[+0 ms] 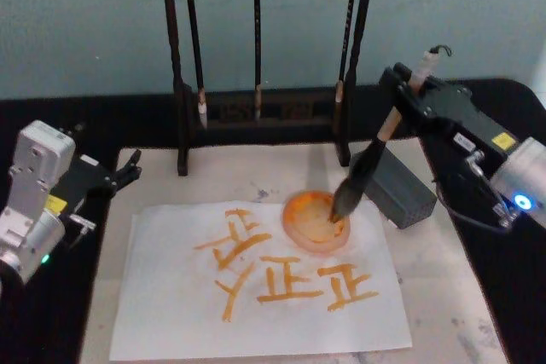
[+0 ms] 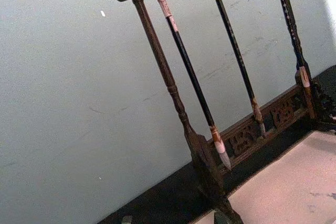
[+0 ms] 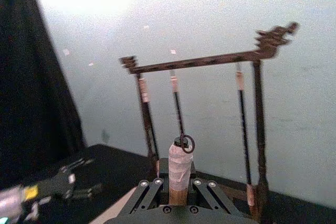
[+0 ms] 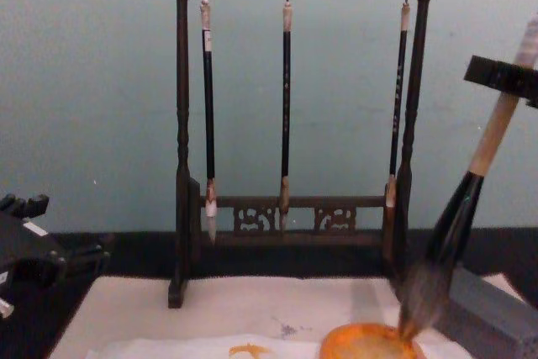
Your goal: Pick up the brush from the inkstone, write on the paper, then place the brush back to its original position.
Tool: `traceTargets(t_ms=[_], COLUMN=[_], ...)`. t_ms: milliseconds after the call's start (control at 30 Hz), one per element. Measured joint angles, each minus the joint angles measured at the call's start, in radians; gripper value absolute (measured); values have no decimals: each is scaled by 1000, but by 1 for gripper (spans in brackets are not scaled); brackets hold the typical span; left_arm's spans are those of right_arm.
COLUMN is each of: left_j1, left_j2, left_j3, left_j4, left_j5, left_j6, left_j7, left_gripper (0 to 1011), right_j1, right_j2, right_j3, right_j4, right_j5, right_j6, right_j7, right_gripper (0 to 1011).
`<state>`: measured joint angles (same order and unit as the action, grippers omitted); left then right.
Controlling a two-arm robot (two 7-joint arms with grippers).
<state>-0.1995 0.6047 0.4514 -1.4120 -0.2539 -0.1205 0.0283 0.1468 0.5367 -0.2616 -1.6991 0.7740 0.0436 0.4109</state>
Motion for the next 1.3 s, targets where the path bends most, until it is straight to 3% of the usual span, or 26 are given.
traceTargets(t_ms=[233,433,467,533,767,1300], left_j1=[0,0,0,0,0,0], left_j2=[0,0,0,0,0,0], left_j3=[0,0,0,0,0,0], left_j4=[0,0,0,0,0,0], left_j5=[0,0,0,0,0,0], left_j6=[0,0,0,0,0,0], left_j7=[0,0,0,0,0,0], left_gripper=[1010,1010,1010,1010,1010,1010], right_j1=[55,109,109,128,155,181], right_j2=[-57,-104,-104,-124,-161,-188], right_j3=[-4,-5,-5,0,22,53], right_j4=[53,126,126,160,231,334], right_j5=[64,165,165,213,318,453], right_j6=[86,185,185,229,310,349], right_j7=[-87,-158,-158,-194,-265,-337], right_gripper=[169,169,169,169,169,169])
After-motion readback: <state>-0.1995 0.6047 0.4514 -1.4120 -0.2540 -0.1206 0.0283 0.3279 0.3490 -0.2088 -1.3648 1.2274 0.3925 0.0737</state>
